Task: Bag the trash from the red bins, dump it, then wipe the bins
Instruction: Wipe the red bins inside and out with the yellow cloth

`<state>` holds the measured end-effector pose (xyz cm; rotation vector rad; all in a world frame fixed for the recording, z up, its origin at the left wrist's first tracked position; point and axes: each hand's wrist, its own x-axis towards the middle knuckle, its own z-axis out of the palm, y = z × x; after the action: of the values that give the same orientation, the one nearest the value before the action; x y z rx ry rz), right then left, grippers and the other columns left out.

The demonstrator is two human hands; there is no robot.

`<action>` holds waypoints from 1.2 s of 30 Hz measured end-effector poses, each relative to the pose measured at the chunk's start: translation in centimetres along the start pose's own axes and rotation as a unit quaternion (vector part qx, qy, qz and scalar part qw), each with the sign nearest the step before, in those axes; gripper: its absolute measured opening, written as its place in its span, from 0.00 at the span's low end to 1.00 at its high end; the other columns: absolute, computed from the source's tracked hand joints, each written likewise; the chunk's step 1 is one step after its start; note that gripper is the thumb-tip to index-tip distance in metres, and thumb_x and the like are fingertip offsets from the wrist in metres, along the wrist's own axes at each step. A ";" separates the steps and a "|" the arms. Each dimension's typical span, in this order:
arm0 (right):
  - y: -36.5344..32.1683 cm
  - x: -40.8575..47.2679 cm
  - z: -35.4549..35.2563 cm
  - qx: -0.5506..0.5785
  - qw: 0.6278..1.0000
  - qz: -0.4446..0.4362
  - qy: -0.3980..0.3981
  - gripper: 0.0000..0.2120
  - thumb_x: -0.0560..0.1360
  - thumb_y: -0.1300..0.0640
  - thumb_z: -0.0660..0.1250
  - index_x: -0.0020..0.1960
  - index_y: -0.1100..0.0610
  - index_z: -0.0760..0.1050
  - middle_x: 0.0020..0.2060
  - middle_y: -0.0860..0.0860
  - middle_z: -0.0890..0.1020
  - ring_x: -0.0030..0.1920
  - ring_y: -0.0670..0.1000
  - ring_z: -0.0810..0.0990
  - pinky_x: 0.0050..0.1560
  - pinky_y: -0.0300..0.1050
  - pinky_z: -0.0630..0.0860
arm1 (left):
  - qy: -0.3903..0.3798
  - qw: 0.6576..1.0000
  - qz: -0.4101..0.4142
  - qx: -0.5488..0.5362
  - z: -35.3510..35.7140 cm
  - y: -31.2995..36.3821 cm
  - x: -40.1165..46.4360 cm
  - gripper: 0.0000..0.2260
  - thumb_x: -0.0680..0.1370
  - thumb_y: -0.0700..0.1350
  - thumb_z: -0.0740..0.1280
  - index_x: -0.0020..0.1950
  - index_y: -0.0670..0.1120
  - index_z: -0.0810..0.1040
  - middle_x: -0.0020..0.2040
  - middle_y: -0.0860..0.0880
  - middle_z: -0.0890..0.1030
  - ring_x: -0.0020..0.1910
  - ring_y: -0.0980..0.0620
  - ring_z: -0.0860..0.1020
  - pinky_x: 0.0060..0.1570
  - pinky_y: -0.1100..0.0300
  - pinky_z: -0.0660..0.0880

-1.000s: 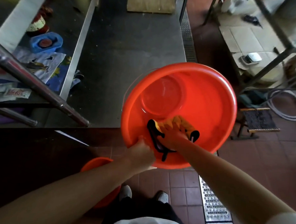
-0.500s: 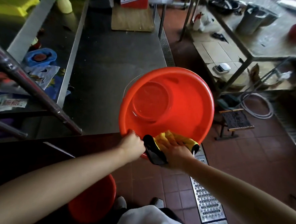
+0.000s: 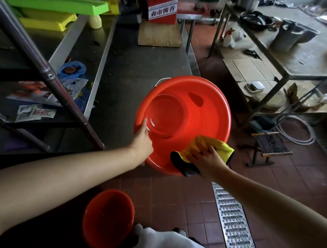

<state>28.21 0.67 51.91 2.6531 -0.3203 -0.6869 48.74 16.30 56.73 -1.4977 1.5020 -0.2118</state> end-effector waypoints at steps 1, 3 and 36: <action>-0.1 0.0 0.2 0.002 1.000 0.006 0.018 0.28 0.65 0.44 0.76 0.64 0.47 0.81 0.59 0.49 0.84 0.63 0.64 0.80 0.53 0.58 0.80 | 0.008 0.999 0.001 -0.041 -0.1 1.0 0.2 0.39 0.75 0.69 0.61 0.75 0.41 0.65 0.72 0.35 0.69 0.72 0.28 0.61 0.68 0.25 0.43; -0.1 0.3 0.6 0.020 0.999 0.016 0.036 0.29 0.63 0.44 0.78 0.63 0.47 0.82 0.59 0.48 0.84 0.62 0.63 0.81 0.52 0.58 0.80 | 0.021 0.989 0.004 -0.149 -0.4 3.5 0.7 0.45 0.75 0.72 0.57 0.78 0.38 0.59 0.74 0.32 0.64 0.72 0.29 0.62 0.71 0.29 0.49; -2.3 7.1 4.9 0.287 0.956 0.035 -0.044 0.34 0.78 0.29 0.48 0.80 0.39 0.49 0.81 0.47 0.52 0.80 0.61 0.43 0.76 0.66 0.42 | 0.111 0.964 0.058 -0.237 -0.4 9.7 2.1 0.23 0.82 0.56 0.57 0.61 0.38 0.78 0.58 0.32 0.79 0.59 0.30 0.76 0.62 0.32 0.68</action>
<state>32.07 -0.95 44.01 3.1350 -0.7323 -0.7853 42.35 16.58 49.12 -1.7940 1.9100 0.0597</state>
